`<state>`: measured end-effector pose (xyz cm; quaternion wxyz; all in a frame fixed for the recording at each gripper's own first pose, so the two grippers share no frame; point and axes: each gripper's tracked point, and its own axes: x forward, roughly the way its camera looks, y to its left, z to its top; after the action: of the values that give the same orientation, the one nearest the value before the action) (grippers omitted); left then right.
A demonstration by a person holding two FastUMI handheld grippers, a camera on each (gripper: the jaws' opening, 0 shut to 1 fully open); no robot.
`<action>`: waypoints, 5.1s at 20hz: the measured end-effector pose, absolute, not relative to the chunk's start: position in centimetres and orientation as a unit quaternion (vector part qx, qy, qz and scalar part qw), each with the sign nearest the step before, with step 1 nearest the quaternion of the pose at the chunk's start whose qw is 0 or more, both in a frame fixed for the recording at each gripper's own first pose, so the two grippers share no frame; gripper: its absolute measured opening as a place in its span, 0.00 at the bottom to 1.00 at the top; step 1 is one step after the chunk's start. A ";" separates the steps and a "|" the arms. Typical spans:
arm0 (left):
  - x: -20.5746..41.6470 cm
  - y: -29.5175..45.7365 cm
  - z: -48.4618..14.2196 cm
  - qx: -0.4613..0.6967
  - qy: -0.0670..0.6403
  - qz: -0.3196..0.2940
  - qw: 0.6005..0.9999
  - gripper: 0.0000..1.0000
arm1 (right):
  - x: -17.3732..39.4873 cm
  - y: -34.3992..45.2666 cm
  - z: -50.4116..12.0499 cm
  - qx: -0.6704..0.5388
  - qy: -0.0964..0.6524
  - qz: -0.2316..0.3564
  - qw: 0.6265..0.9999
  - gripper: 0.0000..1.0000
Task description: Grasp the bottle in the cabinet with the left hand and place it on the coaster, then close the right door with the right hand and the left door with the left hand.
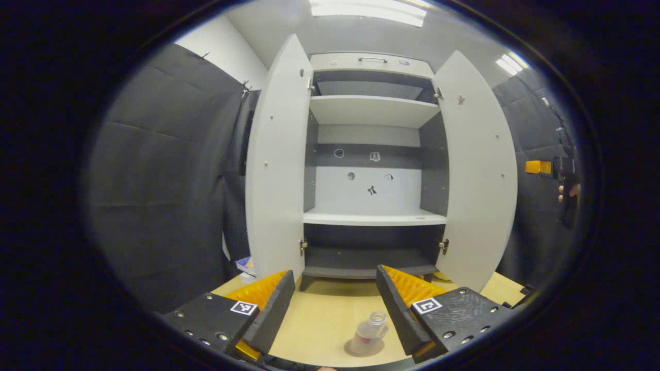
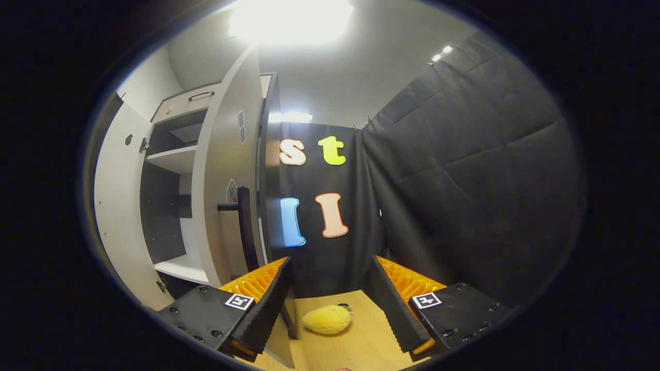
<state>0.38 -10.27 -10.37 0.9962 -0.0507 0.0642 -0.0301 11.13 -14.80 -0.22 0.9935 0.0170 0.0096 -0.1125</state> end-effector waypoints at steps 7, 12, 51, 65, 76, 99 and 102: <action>1.4 -0.7 -8.6 -0.038 0.034 0.037 0.998 0.93 | 13.8 -13.5 1.0 0.008 0.006 -0.154 0.988 0.95; 3.0 5.0 -9.4 -0.047 0.038 0.065 0.996 0.93 | 13.3 -12.8 1.7 -0.003 -0.004 -0.169 0.986 0.95; 4.1 14.4 -11.4 -0.047 0.052 0.100 0.993 0.86 | 18.9 6.8 0.1 0.000 -0.007 -0.045 0.999 0.95; 12.6 14.5 -2.3 -0.037 0.025 0.075 0.996 0.99 | 13.1 0.8 -3.4 -0.030 0.022 -0.073 0.997 0.95; 16.8 12.2 3.1 -0.014 -0.008 0.093 0.996 0.99 | 8.9 -6.5 -5.2 -0.016 0.050 -0.118 0.992 0.95; 16.6 -1.1 4.2 -0.029 -0.023 0.038 0.999 0.99 | 5.6 -13.4 -6.0 -0.019 0.069 -0.111 0.991 0.95; 17.6 -3.9 4.1 -0.035 -0.026 0.014 0.999 0.99 | 4.9 -14.2 -5.8 -0.021 0.069 -0.120 0.990 0.95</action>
<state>17.59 -3.91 4.06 0.9990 -0.0350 -0.0259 0.0139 4.91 -14.19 -5.76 0.9902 -0.0209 0.0694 -0.1197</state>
